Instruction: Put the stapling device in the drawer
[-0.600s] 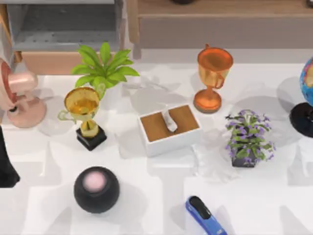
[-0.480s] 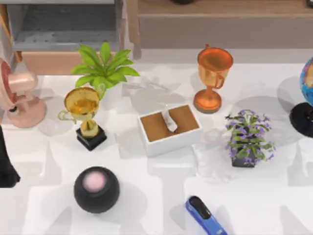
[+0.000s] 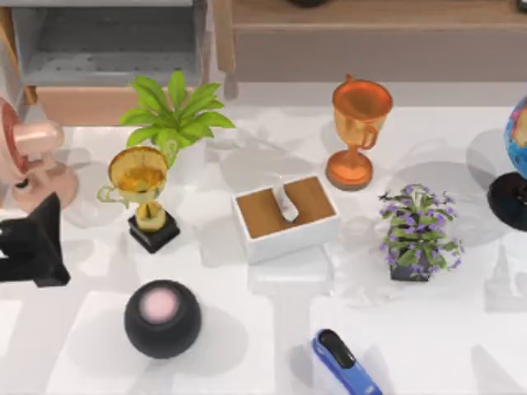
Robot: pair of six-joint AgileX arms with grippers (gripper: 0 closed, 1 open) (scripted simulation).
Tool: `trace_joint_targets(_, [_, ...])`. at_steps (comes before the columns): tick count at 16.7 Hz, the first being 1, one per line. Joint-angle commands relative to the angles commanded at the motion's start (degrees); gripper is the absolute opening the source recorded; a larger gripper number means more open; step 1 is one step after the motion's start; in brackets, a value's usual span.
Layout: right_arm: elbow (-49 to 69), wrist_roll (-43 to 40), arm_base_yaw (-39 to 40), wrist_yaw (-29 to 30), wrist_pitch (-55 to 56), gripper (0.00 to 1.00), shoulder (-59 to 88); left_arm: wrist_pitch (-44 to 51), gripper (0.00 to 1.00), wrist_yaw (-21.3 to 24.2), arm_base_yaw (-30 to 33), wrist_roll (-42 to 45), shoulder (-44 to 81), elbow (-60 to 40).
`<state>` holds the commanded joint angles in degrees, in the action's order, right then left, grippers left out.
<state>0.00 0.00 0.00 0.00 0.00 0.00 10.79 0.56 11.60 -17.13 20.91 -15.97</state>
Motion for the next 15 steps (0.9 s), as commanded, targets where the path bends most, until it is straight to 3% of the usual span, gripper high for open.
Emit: trace_joint_targets(15, [0.0, 0.0, 0.0, 0.0, 0.0, 1.00, 0.0, 38.7, 1.00, -0.3, 39.2, -62.2, 76.2, -57.2])
